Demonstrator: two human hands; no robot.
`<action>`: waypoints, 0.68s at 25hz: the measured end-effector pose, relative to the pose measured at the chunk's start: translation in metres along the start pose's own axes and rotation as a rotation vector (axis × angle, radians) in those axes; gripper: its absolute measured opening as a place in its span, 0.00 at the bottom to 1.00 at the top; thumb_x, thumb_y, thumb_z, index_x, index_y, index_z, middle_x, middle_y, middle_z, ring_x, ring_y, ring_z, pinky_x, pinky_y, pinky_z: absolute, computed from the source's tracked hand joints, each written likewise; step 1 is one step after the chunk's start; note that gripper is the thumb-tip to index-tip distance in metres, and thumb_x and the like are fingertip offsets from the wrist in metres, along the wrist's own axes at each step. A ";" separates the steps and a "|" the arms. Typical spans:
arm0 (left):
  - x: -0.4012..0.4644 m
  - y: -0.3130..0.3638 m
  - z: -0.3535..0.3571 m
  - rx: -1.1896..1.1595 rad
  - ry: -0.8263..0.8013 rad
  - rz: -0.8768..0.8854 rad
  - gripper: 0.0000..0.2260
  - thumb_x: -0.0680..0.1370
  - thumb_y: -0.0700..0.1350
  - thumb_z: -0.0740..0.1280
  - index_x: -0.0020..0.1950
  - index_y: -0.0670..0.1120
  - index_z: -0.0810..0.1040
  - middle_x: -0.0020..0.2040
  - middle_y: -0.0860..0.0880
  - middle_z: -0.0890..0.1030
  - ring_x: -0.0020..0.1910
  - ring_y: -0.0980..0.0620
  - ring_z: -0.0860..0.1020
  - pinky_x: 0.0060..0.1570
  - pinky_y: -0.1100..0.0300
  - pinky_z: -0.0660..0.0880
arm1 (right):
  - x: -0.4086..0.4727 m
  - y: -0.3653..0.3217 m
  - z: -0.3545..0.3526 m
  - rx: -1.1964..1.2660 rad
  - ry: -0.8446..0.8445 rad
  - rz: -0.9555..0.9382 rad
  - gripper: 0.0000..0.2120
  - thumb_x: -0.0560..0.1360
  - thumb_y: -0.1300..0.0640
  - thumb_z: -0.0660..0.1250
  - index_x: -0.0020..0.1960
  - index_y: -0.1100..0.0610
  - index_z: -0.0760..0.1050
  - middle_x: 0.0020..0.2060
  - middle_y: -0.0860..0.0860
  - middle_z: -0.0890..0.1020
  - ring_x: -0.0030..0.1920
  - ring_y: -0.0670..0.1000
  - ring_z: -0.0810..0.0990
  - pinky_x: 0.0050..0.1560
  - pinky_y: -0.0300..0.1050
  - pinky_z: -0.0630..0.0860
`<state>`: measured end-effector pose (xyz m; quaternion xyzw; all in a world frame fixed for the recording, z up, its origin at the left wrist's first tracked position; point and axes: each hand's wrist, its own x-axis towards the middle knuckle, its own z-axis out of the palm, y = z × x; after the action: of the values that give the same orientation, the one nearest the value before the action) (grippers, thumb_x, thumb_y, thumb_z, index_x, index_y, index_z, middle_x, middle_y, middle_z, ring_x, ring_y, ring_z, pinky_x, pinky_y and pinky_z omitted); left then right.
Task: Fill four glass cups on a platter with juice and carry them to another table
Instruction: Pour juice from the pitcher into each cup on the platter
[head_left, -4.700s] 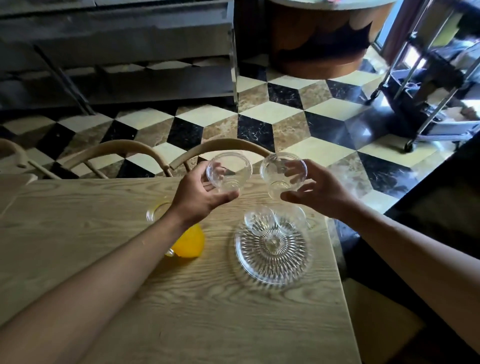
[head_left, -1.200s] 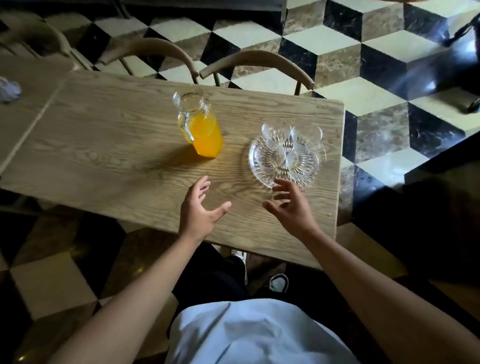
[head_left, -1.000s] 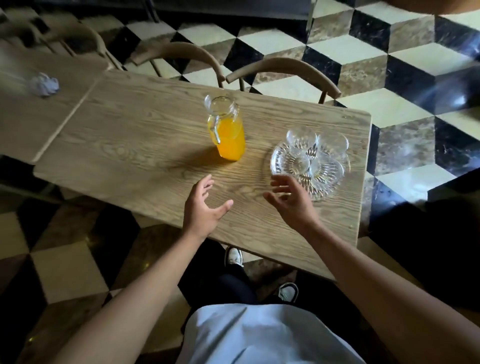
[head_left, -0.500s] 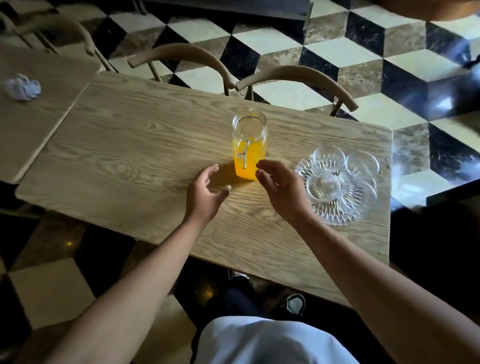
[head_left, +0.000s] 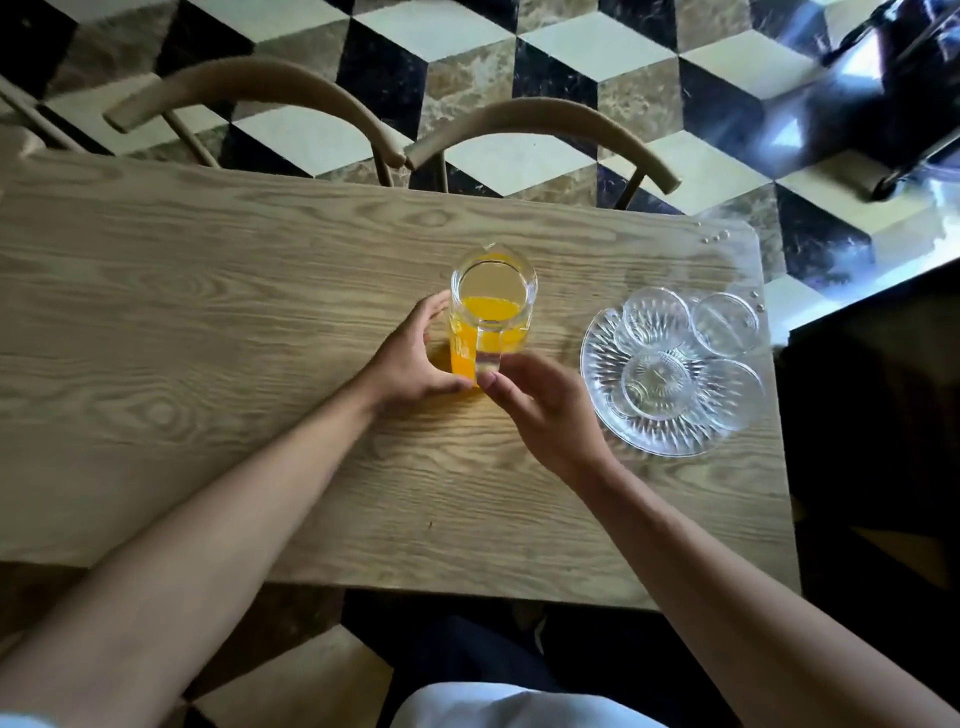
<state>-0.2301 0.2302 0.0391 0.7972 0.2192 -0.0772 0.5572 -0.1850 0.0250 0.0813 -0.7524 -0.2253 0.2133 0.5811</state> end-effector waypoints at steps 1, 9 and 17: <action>0.007 0.000 -0.002 0.016 -0.033 0.015 0.53 0.60 0.41 0.86 0.79 0.44 0.62 0.77 0.47 0.71 0.77 0.52 0.68 0.79 0.50 0.64 | -0.001 0.001 0.001 0.027 -0.003 -0.001 0.08 0.76 0.59 0.75 0.42 0.54 0.76 0.30 0.36 0.77 0.33 0.37 0.74 0.39 0.28 0.68; 0.025 0.013 -0.008 0.113 -0.120 0.069 0.44 0.65 0.32 0.81 0.78 0.44 0.67 0.62 0.52 0.77 0.59 0.58 0.78 0.54 0.81 0.68 | -0.001 -0.001 0.009 0.148 0.019 0.006 0.11 0.76 0.55 0.75 0.53 0.62 0.84 0.46 0.54 0.88 0.45 0.50 0.84 0.49 0.47 0.79; 0.024 0.018 -0.013 0.176 -0.086 0.122 0.39 0.63 0.40 0.86 0.71 0.45 0.73 0.53 0.62 0.79 0.47 0.81 0.75 0.50 0.82 0.69 | -0.003 -0.013 0.011 0.162 0.030 0.027 0.08 0.78 0.58 0.72 0.50 0.63 0.84 0.43 0.49 0.86 0.43 0.45 0.81 0.47 0.41 0.74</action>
<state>-0.2026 0.2435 0.0509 0.8508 0.1385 -0.0963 0.4977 -0.1952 0.0348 0.0919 -0.7091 -0.1882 0.2274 0.6404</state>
